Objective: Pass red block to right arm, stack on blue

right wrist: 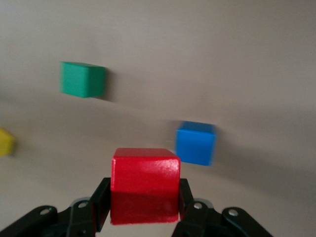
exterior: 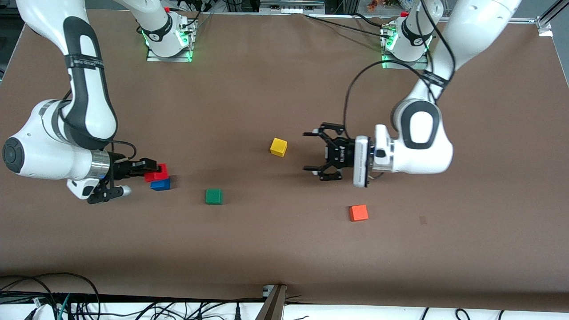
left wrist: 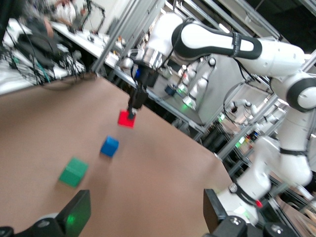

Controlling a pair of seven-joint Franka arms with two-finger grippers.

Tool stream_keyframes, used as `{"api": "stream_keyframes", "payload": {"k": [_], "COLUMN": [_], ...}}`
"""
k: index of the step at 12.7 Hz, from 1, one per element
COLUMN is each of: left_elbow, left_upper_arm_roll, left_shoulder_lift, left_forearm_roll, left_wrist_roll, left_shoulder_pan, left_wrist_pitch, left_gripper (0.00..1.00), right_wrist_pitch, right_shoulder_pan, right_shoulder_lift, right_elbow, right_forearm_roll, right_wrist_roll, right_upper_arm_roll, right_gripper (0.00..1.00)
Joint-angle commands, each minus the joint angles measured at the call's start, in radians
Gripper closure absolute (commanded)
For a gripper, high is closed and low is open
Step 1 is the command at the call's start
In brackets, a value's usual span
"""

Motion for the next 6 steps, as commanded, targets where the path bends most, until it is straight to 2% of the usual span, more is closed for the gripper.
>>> {"api": "stream_keyframes", "payload": {"k": [1,3,6], "left_elbow": [0.011,0.013,0.02], "left_upper_arm_roll": [-0.001,0.002,0.003], "left_shoulder_lift": [-0.026,-0.044,-0.1], "left_forearm_roll": [0.161,0.295,0.515], "left_wrist_roll": [-0.123,-0.224,-0.415], "left_shoulder_pan": [0.083,0.134,0.181], "left_wrist_pitch": [-0.16,-0.272,-0.404], "left_gripper": [0.0,0.0,0.0], "right_wrist_pitch": [0.059,0.131,0.22], "right_shoulder_pan": [0.007,0.015,0.027], "right_shoulder_lift": [-0.005,-0.017,-0.018], "right_elbow": [-0.025,-0.076,-0.13], "right_forearm_roll": [-0.098,-0.147,-0.155], "right_wrist_roll": [-0.012,-0.002,0.019], "right_upper_arm_roll": [-0.02,-0.022,-0.023], "right_gripper": [0.89,0.89,0.89]}}
